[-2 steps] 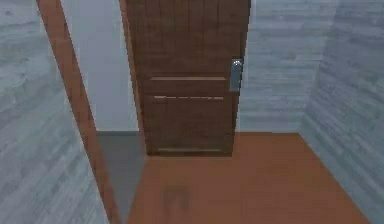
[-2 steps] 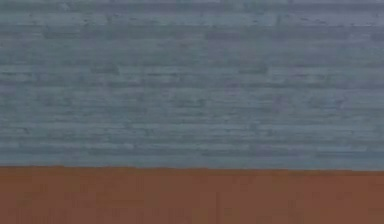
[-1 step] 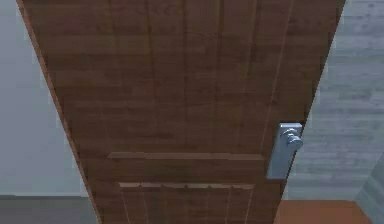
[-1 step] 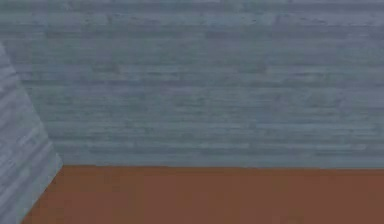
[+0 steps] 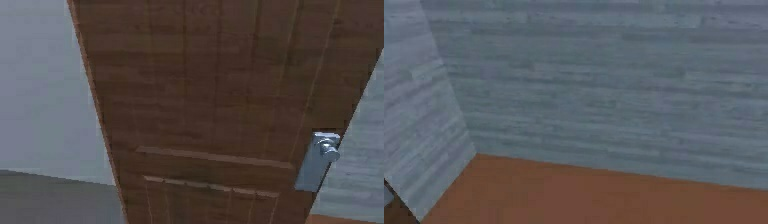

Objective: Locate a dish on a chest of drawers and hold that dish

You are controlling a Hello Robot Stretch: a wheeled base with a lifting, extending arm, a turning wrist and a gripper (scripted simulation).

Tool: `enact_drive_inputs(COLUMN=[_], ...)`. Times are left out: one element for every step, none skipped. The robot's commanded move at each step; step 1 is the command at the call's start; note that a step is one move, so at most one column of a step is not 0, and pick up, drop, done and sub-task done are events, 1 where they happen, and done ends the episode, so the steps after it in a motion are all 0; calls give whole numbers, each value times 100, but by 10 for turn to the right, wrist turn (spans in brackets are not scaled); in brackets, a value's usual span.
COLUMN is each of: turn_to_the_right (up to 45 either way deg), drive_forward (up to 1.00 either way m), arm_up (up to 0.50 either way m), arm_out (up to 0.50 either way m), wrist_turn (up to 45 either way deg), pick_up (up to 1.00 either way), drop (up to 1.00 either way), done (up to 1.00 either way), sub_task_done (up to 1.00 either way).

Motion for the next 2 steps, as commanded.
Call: enact_drive_inputs(turn_to_the_right=[0,-450], drive_forward=[15,0], arm_up=[0,0], arm_out=[0,0], wrist_turn=[0,0], pick_up=[0,0], drop=[0,0], done=[0,0], sub_task_done=[0,0])
